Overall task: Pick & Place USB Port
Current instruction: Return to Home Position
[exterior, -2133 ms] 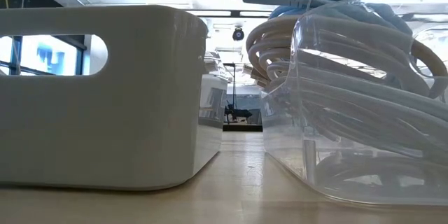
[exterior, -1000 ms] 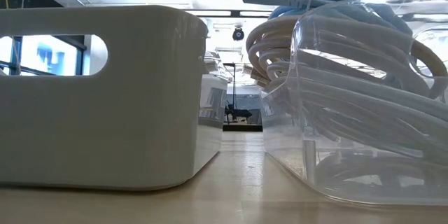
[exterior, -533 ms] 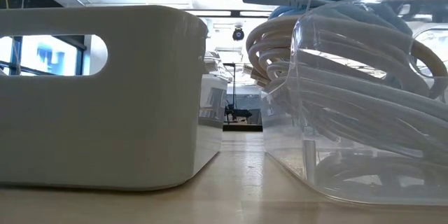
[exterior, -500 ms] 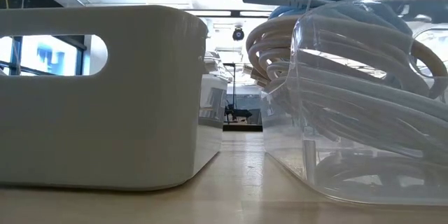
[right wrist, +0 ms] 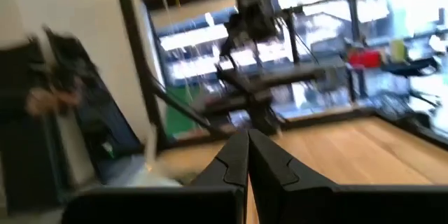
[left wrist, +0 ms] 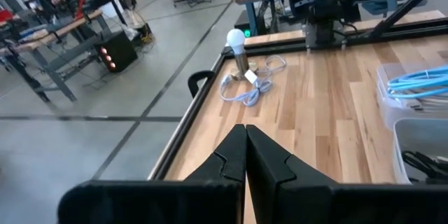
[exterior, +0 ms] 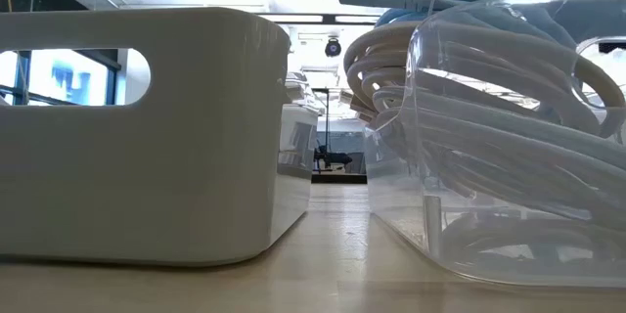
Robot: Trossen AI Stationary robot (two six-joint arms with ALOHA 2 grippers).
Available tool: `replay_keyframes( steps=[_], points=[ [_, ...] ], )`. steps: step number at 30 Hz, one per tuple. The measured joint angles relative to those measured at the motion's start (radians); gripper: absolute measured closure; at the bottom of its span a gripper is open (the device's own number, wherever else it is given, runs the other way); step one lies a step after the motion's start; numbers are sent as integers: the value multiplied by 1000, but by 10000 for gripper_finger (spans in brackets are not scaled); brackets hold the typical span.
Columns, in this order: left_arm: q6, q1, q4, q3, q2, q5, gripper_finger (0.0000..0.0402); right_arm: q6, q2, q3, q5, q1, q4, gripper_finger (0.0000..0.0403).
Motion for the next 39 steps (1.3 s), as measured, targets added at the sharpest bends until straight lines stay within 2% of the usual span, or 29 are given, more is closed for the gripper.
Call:
replay_keyframes(
  steps=[5,8,20,25,28,33,36,39],
  points=[
    [-20,0,-6,0,0,24,401,-7,0,0,111,0,-197,403],
    [-30,0,-3,0,0,47,401,24,19,2,168,-3,-199,403],
    [-155,0,40,0,0,50,401,-26,48,3,148,-2,-205,402],
    [-143,0,75,1,3,81,401,-32,48,3,148,-2,-205,402],
    [-93,0,71,1,4,137,401,-33,48,3,148,-2,-205,402],
    [60,0,70,1,-23,313,401,-33,48,3,147,-2,-206,402],
    [109,0,63,0,-85,384,401,-33,48,3,147,-2,-206,402],
    [98,0,47,0,-174,407,401,-33,48,3,147,-2,-206,402]
  ],
)
